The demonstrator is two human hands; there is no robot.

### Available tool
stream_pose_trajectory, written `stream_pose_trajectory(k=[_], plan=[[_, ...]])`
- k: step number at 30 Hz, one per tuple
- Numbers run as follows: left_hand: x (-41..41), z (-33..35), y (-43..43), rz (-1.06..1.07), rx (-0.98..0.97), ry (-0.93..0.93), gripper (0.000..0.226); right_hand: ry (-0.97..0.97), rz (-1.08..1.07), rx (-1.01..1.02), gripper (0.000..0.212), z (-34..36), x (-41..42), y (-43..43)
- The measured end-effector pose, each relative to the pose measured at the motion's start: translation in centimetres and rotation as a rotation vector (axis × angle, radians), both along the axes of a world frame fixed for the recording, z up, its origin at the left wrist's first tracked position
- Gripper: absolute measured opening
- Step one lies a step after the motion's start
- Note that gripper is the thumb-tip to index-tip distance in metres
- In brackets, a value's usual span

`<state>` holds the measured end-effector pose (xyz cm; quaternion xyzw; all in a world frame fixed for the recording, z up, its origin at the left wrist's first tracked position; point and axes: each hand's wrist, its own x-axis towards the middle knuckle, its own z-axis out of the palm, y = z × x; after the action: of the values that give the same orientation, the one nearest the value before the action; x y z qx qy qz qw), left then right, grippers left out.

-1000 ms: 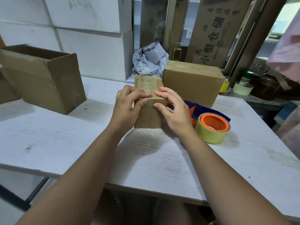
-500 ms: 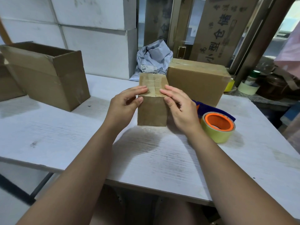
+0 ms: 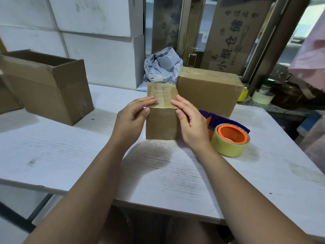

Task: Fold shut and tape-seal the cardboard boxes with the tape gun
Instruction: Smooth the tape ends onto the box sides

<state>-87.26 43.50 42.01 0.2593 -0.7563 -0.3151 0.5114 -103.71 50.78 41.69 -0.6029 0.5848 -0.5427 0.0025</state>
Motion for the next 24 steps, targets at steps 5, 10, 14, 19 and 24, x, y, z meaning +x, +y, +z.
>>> stream_pose_trajectory(k=[5, 10, 14, 19, 24], plan=[[-0.6, -0.5, 1.4, 0.222, -0.333, -0.068, 0.04, -0.045, -0.153, -0.052, 0.034, -0.1, 0.8, 0.0], [-0.3, -0.8, 0.5, 0.431, -0.421, 0.019, 0.052, 0.113, -0.321, -0.158, 0.026, 0.2, 1.5, 0.1], [0.0, -0.8, -0.2, 0.529, -0.355, -0.029, 0.059, 0.264, -0.239, 0.04, 0.053, -0.1, 2.5, 0.1], [0.4, -0.5, 0.0, 0.602, -0.188, 0.061, 0.039, 0.124, -0.128, 0.06, 0.039, -0.2, 2.4, -0.2], [1.2, 0.1, -0.5, 0.601, 0.208, 0.311, 0.028, 0.047, -0.152, 0.011, 0.057, -0.6, 2.0, 0.0]])
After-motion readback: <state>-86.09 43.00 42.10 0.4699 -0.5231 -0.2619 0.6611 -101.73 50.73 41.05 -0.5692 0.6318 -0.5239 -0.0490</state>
